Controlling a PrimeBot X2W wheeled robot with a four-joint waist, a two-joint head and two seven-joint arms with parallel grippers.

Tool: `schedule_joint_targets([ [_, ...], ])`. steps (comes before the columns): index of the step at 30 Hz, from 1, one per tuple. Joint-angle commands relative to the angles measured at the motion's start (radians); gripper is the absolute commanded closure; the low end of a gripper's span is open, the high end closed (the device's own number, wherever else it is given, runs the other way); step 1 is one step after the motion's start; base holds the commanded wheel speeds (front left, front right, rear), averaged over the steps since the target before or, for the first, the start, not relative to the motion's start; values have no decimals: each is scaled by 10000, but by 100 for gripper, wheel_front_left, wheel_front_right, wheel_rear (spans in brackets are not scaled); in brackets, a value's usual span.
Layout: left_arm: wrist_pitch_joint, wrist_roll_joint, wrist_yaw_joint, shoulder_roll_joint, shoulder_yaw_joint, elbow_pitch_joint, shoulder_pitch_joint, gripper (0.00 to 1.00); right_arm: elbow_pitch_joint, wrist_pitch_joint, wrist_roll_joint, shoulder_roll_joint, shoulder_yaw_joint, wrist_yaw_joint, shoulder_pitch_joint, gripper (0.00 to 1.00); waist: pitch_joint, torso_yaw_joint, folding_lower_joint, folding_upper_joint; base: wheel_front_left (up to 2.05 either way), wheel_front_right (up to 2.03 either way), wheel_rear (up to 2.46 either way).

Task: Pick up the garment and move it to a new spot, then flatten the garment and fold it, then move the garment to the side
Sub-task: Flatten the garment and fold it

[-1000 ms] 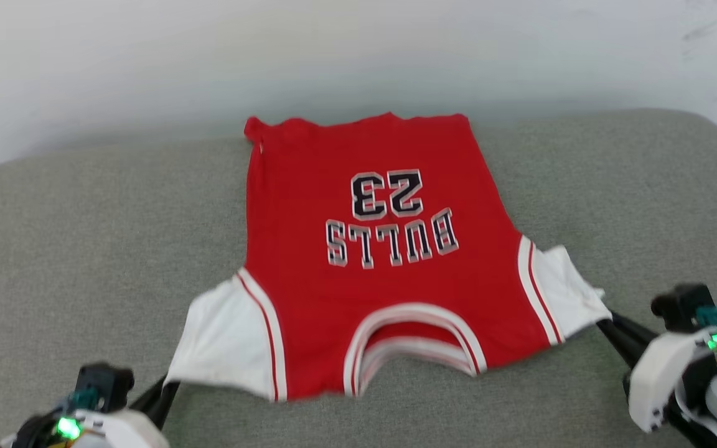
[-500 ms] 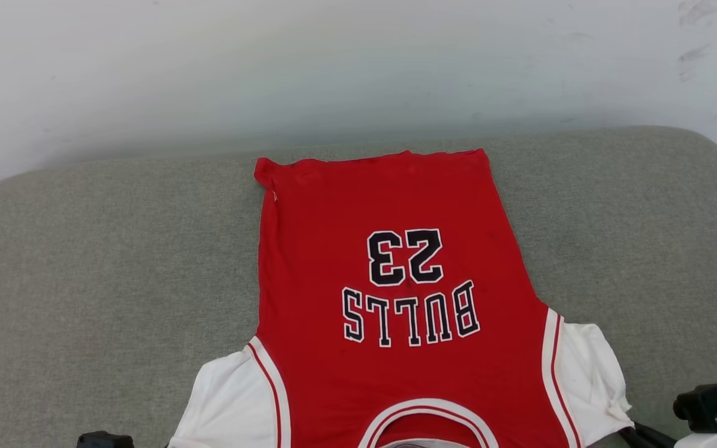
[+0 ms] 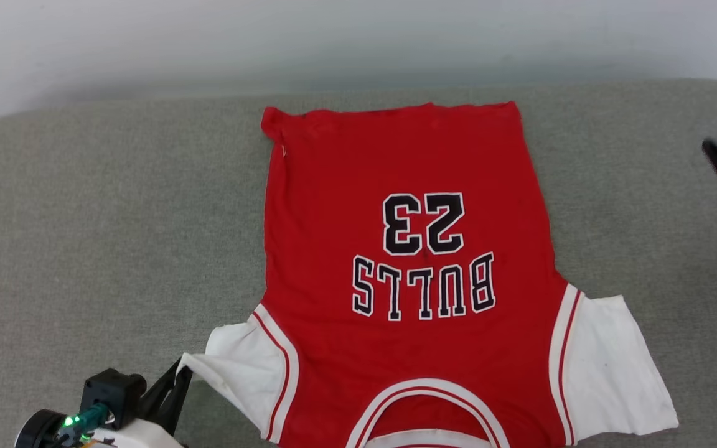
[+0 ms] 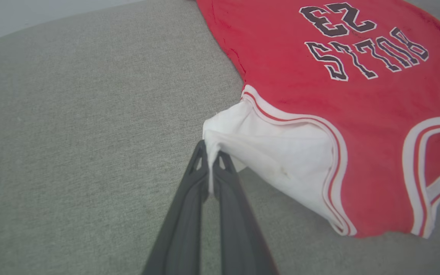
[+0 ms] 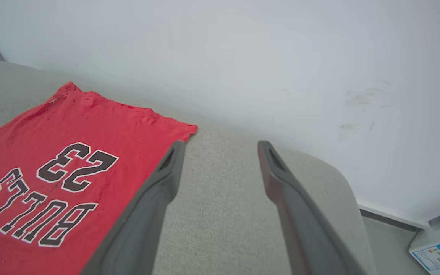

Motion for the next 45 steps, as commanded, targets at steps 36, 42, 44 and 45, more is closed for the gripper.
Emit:
schedule_joint_targets([
  [36, -9, 2802, 418, -990, 732, -2372, -2663, 100, 3933, 11583, -2052, 2131, 93, -5, -7980, 0, 6295, 2612, 0, -1, 0, 0, 0],
  [42, -12, 2667, 589, -966, 986, -2410, -2246, 100, 3426, 11158, -1969, 2049, -79, -7, -8385, 100, 5801, 2370, 0, -1, 0, 0, 0],
  [44, -14, 2641, 607, -933, 1010, -2325, -2085, 100, 3237, 10929, -1882, 2032, 26, -5, -8497, 100, 5469, 2247, 0, -1, 0, 0, 0],
  [45, -15, 2635, 624, -945, 1055, -2328, -2004, 100, 3134, 10830, -1759, 2012, 55, -5, -8551, 100, 5295, 2175, 0, -1, 0, 0, 0],
])
